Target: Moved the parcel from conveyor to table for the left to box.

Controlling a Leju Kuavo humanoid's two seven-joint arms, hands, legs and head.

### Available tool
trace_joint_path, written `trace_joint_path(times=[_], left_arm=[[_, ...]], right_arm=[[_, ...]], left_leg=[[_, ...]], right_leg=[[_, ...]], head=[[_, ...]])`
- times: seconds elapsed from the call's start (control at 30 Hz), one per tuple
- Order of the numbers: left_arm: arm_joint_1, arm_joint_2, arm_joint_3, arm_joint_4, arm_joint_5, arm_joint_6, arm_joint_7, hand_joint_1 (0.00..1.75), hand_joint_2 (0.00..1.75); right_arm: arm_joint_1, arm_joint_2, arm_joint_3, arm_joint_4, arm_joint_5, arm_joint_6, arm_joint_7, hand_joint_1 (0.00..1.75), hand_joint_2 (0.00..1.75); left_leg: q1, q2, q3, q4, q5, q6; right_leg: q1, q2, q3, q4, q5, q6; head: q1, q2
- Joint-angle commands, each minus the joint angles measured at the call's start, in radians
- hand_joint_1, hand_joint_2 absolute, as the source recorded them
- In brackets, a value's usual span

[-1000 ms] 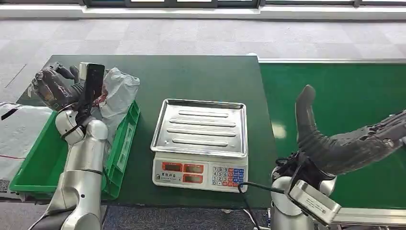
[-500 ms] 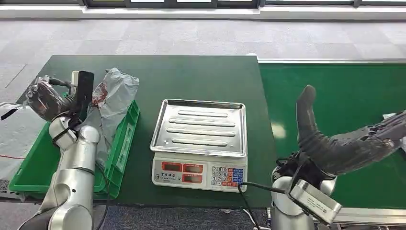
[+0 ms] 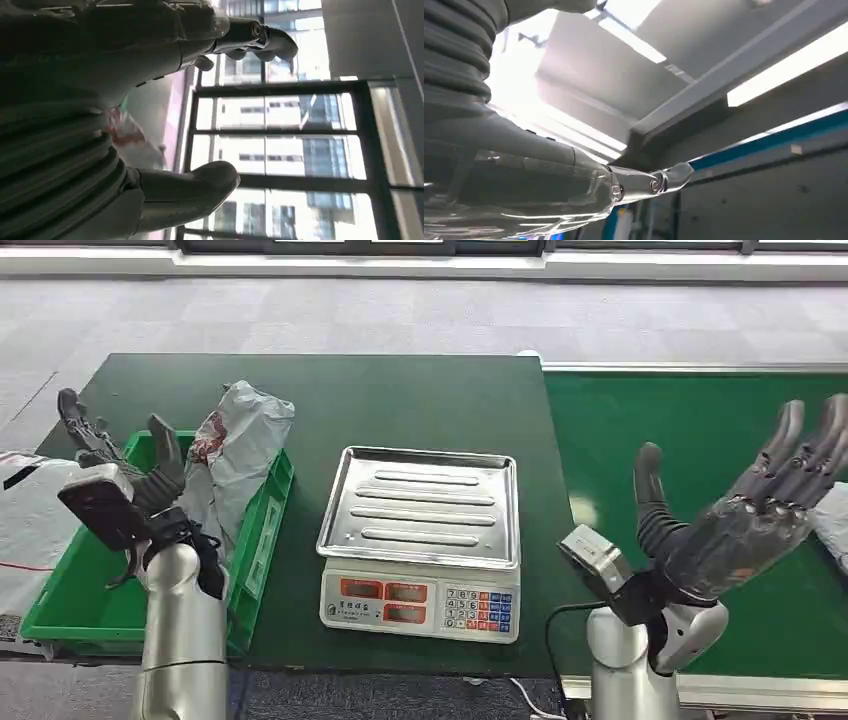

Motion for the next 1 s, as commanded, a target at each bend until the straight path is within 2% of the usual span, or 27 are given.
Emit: trace_joint_path(times=[0.03, 0.47, 0.57, 0.7, 0.77, 0.97, 1.0], left_arm=[[0.169, -0.026, -0.239, -0.241, 0.040, -0.026, 0.002, 0.00, 1.75], [0.169, -0.026, -0.239, -0.241, 0.040, -0.026, 0.002, 0.00, 1.75], [0.227, -0.037, -0.282, -0.252, 0.068, -0.057, -0.001, 0.00, 1.75], [0.280, -0.037, -0.341, -0.159, 0.165, -0.100, 0.010, 0.00, 1.75], [0.280, -0.037, -0.341, -0.159, 0.165, -0.100, 0.010, 0.00, 1.75], [0.280, -0.037, -0.341, -0.159, 0.165, -0.100, 0.010, 0.00, 1.75], [0.277, -0.027, -0.347, -0.139, 0.163, -0.103, 0.006, 0.00, 1.75]], right_arm=[[-0.037, 0.031, -0.242, 0.094, 0.064, -0.001, 0.021, 0.00, 1.75], [-0.037, 0.031, -0.242, 0.094, 0.064, -0.001, 0.021, 0.00, 1.75], [-0.032, 0.001, -0.266, 0.105, 0.187, -0.001, 0.124, 0.00, 1.75], [-0.009, -0.122, -0.231, 0.207, 0.337, -0.001, 0.327, 0.00, 1.75], [-0.009, -0.122, -0.231, 0.207, 0.337, -0.001, 0.327, 0.00, 1.75], [-0.009, -0.122, -0.231, 0.207, 0.337, -0.001, 0.327, 0.00, 1.75], [-0.001, -0.151, -0.199, 0.237, 0.368, -0.001, 0.378, 0.00, 1.75]], left_leg=[[0.000, 0.000, 0.002, -0.001, -0.001, 0.001], [0.001, 0.001, 0.003, -0.002, 0.000, 0.000], [0.001, 0.002, 0.004, -0.003, 0.000, 0.001], [0.001, -0.001, 0.004, -0.003, 0.000, 0.001], [0.001, -0.002, 0.008, -0.007, 0.001, 0.002], [0.000, 0.001, 0.003, -0.002, -0.001, 0.002], [0.000, 0.000, 0.005, -0.004, -0.001, 0.002]], right_leg=[[0.000, 0.000, 0.002, -0.002, 0.000, 0.001], [0.001, 0.000, 0.002, -0.002, 0.000, 0.000], [0.001, 0.001, 0.004, -0.003, 0.000, 0.000], [0.000, -0.001, 0.005, -0.003, -0.001, 0.001], [0.001, -0.002, 0.009, -0.008, 0.000, 0.001], [0.000, 0.000, 0.003, -0.002, -0.001, 0.001], [-0.001, -0.001, 0.005, -0.004, -0.001, 0.001]], head=[[0.000, 0.000], [0.000, 0.000], [0.000, 0.000], [0.000, 0.000], [0.000, 0.000], [0.000, 0.000], [0.000, 0.000]])
